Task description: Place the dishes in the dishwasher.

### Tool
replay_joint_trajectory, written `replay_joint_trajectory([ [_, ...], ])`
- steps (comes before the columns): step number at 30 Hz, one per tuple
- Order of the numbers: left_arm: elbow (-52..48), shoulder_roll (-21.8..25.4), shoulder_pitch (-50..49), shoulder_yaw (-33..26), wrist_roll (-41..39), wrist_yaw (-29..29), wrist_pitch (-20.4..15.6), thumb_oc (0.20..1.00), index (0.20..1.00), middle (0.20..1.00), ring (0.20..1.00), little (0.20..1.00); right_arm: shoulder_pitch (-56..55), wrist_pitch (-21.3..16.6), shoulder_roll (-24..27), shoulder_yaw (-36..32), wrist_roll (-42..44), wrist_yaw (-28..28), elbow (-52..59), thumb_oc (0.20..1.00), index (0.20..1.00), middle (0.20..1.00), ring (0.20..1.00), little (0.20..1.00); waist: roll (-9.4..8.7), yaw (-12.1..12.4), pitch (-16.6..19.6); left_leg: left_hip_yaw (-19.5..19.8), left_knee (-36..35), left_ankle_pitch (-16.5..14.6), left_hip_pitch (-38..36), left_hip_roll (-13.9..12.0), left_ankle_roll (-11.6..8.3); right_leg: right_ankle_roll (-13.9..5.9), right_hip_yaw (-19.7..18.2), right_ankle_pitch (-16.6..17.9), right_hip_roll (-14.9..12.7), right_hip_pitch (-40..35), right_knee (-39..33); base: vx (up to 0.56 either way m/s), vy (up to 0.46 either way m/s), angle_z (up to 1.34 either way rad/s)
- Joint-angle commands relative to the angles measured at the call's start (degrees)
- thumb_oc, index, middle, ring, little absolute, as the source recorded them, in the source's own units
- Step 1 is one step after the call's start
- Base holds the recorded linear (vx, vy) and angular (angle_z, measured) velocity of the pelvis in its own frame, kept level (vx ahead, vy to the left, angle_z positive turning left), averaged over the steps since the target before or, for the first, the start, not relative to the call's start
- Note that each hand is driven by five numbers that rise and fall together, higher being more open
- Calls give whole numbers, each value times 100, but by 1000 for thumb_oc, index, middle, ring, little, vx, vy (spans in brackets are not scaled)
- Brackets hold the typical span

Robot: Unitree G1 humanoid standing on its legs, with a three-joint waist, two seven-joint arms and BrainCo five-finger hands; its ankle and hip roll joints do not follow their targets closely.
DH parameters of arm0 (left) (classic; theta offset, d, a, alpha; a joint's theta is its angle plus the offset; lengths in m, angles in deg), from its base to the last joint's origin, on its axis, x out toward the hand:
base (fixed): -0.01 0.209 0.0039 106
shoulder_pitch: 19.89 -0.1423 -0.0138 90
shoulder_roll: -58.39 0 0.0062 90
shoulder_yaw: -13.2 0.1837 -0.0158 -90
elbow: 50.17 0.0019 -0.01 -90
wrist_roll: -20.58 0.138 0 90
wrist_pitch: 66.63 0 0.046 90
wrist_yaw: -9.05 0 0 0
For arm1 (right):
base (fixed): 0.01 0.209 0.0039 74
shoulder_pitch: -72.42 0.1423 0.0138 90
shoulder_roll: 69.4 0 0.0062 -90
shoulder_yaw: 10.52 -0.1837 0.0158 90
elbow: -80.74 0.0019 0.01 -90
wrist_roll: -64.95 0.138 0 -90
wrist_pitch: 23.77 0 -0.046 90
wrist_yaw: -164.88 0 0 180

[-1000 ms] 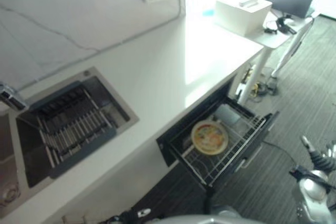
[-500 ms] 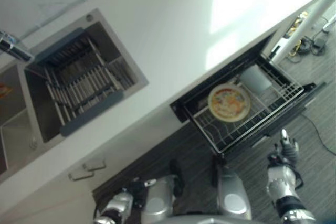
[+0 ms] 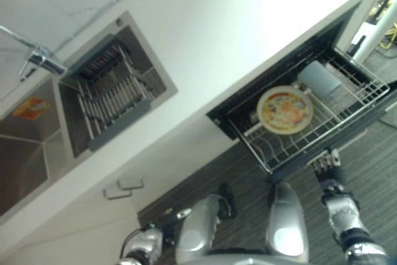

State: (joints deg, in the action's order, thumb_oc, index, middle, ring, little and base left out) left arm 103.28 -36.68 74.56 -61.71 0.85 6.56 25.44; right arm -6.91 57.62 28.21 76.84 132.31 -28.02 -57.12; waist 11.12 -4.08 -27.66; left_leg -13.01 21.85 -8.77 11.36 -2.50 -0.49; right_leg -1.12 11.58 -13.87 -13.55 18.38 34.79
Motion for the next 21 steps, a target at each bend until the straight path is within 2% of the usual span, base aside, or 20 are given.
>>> replay_joint_trajectory([
  [1, -3, -1, -326, 26, -53, -120, 10, 1000, 1000, 1000, 1000, 1000, 994, 94, -154, 293, -423, -381, 494, 1000, 1000, 1000, 1000, 1000, -97, 299, -13, 311, -509, 140, -72, 284, 178, 271, 270, -804, 187, -122, 628, 43, 98, 4],
  [12, -29, 190, -328, -38, -10, -217, 59, 1000, 1000, 1000, 1000, 1000, 2460, 375, 279, 582, -872, -243, 517, 1000, 1000, 1000, 1000, 1000, -258, 798, -197, 499, -468, 236, 191, 317, 290, 228, 414, -620, 159, 47, 674, 42, 32, 17],
  [18, -112, 359, -311, -16, -40, -157, 132, 1000, 1000, 1000, 1000, 1000, 3255, 461, 499, 775, -1086, 37, 424, 1000, 1000, 1000, 1000, 1000, -398, 1096, -212, 592, -456, 251, 333, 294, 335, 164, 535, -452, 152, 42, 502, 37, -7, 19],
  [21, -154, 444, -291, -42, -135, -163, 283, 1000, 1000, 1000, 1000, 1000, 3742, 473, 682, 931, -1334, 316, 314, 1000, 1000, 1000, 1000, 1000, -442, 1272, -213, 644, -412, 267, 446, 284, 366, 128, 609, -354, 120, 63, 427, 35, 3, 9],
])
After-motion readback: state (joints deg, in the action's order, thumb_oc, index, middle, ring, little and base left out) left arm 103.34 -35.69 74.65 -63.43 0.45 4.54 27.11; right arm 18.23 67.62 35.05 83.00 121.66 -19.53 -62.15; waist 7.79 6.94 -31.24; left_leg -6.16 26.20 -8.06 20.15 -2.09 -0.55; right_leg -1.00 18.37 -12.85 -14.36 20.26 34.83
